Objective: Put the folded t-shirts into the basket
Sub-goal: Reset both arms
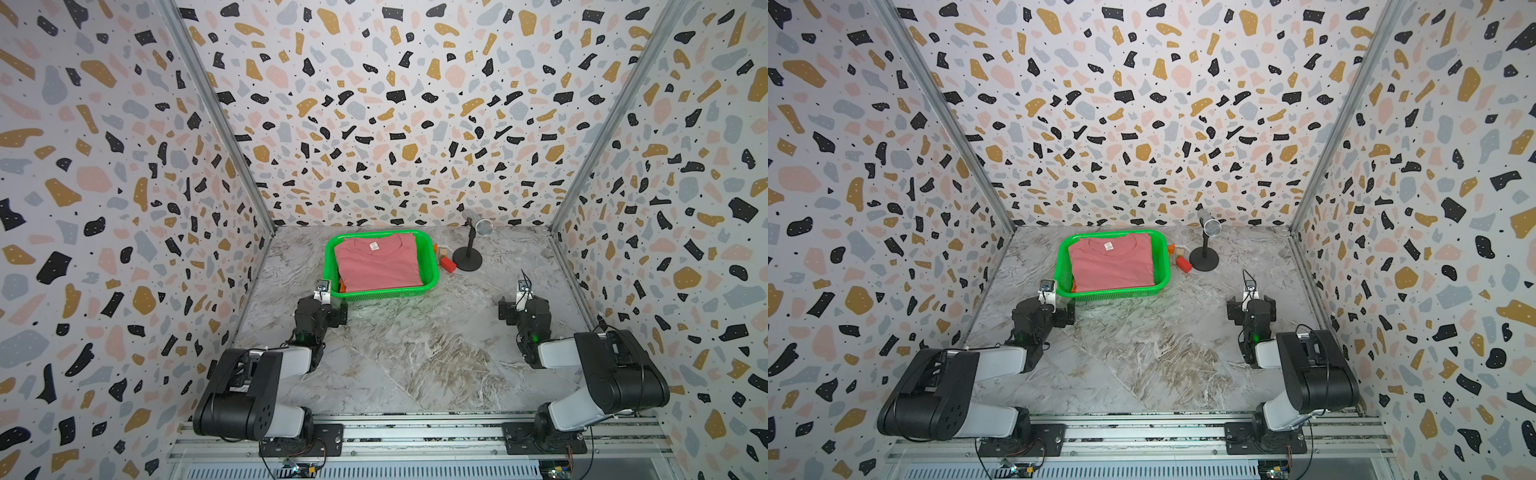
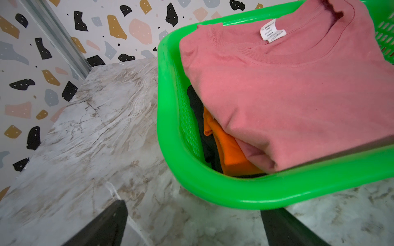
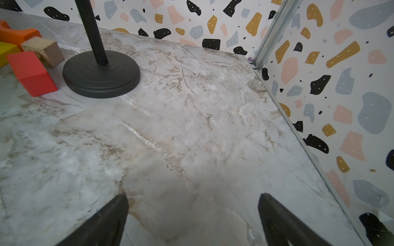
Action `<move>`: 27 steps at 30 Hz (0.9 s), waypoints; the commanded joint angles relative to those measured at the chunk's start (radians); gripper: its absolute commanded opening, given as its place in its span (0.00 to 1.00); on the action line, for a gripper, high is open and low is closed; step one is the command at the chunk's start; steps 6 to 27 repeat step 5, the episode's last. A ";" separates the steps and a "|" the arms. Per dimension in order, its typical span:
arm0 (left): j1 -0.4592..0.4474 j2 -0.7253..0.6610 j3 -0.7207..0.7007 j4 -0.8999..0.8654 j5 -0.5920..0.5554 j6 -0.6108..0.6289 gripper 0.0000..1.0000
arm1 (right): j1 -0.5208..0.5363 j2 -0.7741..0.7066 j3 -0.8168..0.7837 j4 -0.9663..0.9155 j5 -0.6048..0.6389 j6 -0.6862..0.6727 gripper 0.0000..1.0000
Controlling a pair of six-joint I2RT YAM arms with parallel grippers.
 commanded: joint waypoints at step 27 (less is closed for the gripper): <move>0.002 -0.001 0.019 0.009 -0.027 -0.015 1.00 | -0.004 -0.015 0.011 -0.001 -0.003 0.011 1.00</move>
